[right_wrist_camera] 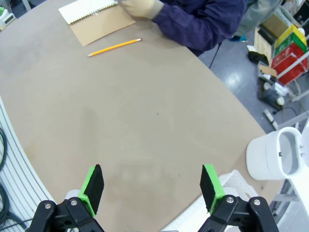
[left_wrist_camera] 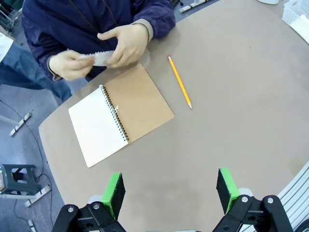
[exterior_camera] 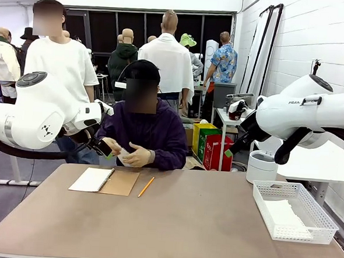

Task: Sort the paper based on its condition.
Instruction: If a person hands you a paper, place it in the Organizing basket , and if it's crumpled, put it in the Trash can.

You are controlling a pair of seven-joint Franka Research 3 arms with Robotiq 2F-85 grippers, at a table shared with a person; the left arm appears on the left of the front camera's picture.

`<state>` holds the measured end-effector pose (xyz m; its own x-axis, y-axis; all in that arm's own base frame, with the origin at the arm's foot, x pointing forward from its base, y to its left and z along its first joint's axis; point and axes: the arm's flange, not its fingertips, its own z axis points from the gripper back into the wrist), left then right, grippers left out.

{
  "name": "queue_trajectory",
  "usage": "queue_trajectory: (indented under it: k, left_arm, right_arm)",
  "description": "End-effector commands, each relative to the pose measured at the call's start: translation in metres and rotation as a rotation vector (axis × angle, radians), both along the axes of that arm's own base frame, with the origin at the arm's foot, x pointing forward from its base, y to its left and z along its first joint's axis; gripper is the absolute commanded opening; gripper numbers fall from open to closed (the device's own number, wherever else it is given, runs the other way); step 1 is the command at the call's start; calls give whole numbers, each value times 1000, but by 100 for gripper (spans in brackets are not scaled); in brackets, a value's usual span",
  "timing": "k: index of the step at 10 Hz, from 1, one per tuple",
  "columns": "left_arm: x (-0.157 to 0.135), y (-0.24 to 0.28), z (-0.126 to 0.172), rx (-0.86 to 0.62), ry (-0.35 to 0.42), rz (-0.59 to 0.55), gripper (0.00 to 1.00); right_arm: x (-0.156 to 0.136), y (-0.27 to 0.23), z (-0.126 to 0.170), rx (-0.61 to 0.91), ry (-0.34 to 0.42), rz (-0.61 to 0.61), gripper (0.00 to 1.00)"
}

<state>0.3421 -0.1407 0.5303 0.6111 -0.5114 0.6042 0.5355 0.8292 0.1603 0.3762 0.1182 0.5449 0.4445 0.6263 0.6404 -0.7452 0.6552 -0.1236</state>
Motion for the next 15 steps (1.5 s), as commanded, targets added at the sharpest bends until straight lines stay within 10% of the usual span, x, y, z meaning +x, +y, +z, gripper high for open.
queue_trajectory:
  k: [1,15]
  left_arm:
    - [0,1,0,1,1,1,100]
    - [0,1,0,1,1,1,100]
  right_arm:
    - [0,0,-1,-6,-1,-13,100]
    - [0,0,-1,-6,-1,-13,100]
